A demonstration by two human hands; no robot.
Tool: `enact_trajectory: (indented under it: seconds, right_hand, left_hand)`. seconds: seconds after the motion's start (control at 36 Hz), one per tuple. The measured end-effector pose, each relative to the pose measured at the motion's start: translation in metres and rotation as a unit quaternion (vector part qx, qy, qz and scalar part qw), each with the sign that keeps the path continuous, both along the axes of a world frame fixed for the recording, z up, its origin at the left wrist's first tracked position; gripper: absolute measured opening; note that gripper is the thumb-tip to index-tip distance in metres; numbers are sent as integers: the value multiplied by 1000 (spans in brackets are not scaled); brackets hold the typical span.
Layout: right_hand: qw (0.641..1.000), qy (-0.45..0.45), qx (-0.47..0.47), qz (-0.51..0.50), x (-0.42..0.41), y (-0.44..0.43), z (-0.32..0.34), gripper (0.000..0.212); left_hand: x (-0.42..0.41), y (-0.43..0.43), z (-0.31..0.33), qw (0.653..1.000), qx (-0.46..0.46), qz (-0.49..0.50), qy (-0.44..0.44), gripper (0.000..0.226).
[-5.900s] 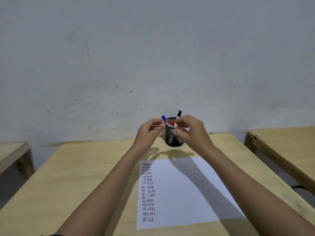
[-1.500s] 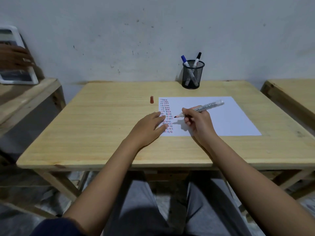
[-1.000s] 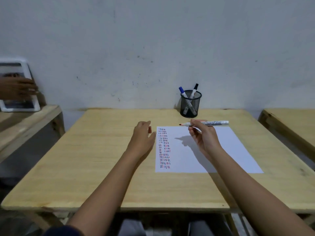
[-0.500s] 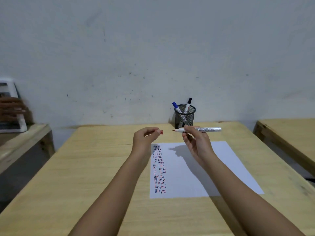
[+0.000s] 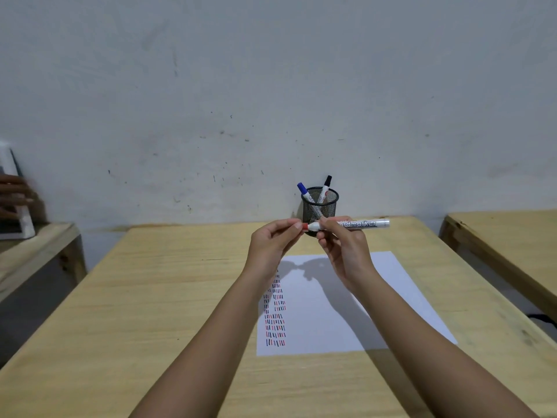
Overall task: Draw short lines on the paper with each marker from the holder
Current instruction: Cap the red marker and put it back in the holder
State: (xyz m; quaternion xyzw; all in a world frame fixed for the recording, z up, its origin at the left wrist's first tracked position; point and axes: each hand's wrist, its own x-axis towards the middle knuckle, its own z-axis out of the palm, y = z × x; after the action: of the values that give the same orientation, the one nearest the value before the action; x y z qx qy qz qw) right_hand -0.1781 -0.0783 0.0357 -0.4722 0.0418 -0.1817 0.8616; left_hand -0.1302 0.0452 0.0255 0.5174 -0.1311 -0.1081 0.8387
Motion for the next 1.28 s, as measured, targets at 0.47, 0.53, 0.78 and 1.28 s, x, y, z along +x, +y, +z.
enact_trajectory:
  seconds: [0.47, 0.53, 0.78, 1.28]
  right_hand:
    - [999, -37, -29, 21, -10, -6, 5, 9]
    - [999, -37, -27, 29, -10, -11, 8, 5]
    - [994, 1, -82, 74, -9, -45, 6, 21]
    - [876, 29, -482, 3, 44, -63, 36, 27]
  left_hand:
    - [-5, 1, 15, 995, 71, -8, -72, 8]
    - [-3, 2, 18, 995, 69, -7, -66, 9]
    - [16, 14, 31, 997, 59, 22, -52, 10]
    - [62, -38, 71, 942, 236, 50, -234, 27]
